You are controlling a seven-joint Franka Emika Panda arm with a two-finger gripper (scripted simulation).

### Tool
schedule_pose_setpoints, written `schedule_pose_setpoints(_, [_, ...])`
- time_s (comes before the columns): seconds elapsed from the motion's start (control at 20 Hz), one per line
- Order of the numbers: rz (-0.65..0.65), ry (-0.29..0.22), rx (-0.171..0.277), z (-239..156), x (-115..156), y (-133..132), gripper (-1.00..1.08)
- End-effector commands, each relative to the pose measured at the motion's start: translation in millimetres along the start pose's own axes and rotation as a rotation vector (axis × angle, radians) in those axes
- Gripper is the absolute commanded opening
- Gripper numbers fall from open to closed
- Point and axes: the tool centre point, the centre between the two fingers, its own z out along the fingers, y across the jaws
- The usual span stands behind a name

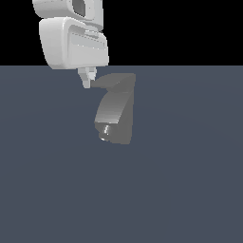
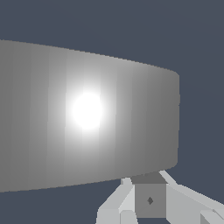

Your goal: Turn on the faucet by rotating a designated handle.

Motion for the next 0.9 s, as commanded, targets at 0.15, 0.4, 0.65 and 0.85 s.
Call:
schedule_pose_setpoints(0.15, [0.024, 0.001, 0.000, -0.1, 38.9, -2.0, -1.00])
schedule_pose_setpoints(0.4, [0.025, 0.001, -0.001, -0.1, 65.2, 0.3, -1.00])
schedule_pose_setpoints(0.65, [0.025, 0.001, -0.001, -0.2, 92.2, 2.6, -1.00])
schedule_pose_setpoints(0.85, [0.006, 0.002, 0.001, -0.1, 86.0, -2.6, -1.00])
